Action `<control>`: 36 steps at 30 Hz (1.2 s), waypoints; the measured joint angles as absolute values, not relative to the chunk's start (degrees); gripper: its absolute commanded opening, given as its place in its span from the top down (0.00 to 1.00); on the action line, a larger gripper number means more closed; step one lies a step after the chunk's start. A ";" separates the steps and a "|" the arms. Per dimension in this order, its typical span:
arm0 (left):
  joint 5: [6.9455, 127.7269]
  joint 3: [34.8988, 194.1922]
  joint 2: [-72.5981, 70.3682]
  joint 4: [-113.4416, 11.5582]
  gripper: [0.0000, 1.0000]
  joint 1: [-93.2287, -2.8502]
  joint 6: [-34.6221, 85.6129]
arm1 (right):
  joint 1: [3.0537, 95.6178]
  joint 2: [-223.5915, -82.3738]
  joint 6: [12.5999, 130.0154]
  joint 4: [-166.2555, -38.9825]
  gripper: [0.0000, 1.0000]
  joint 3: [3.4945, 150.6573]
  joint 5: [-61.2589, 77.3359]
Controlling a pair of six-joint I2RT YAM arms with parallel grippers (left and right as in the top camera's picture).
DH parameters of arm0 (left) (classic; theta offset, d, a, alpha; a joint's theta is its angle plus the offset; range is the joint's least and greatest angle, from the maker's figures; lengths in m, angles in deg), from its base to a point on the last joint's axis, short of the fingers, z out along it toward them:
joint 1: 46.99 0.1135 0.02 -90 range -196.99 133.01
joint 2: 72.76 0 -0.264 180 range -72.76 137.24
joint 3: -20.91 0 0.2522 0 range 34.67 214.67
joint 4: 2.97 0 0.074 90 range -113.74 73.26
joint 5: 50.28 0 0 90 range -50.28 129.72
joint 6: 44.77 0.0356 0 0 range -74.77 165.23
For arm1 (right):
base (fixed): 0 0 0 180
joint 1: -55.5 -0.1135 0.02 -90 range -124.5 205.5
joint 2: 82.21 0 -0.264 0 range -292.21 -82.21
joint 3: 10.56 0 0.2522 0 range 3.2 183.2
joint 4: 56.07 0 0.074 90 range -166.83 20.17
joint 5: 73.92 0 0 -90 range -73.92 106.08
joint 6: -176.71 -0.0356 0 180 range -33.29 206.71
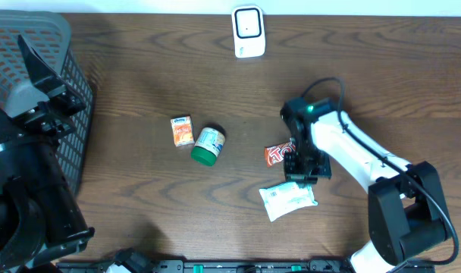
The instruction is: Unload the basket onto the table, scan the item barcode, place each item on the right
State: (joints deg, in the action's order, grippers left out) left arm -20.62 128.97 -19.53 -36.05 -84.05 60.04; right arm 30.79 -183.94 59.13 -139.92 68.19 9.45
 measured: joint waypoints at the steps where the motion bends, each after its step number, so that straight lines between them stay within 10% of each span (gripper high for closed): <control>1: -20.62 128.97 -19.53 -36.05 0.02 -84.05 60.04 | 30.59 -183.94 58.74 -138.15 0.99 66.44 9.47; 29: -20.62 128.97 -19.53 -36.05 0.02 -84.05 60.04 | 26.44 -182.30 47.05 -110.50 0.99 59.75 -2.92; 31: -20.62 128.97 -19.53 -36.05 0.02 -84.05 60.04 | 26.44 -182.26 47.27 -113.80 0.84 61.66 -2.55; 34: -20.62 128.97 -19.53 -36.05 0.02 -84.05 60.04 | 26.44 -180.51 48.16 -116.92 0.12 64.45 -2.25; 36: -20.62 128.77 -19.53 -36.05 0.02 -84.05 60.04 | 26.48 -177.32 48.90 -118.10 0.01 65.31 -2.18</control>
State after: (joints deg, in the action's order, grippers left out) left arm -20.62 128.77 -19.53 -36.05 -84.05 60.04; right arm 26.48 -177.32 48.90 -118.10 65.31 -2.18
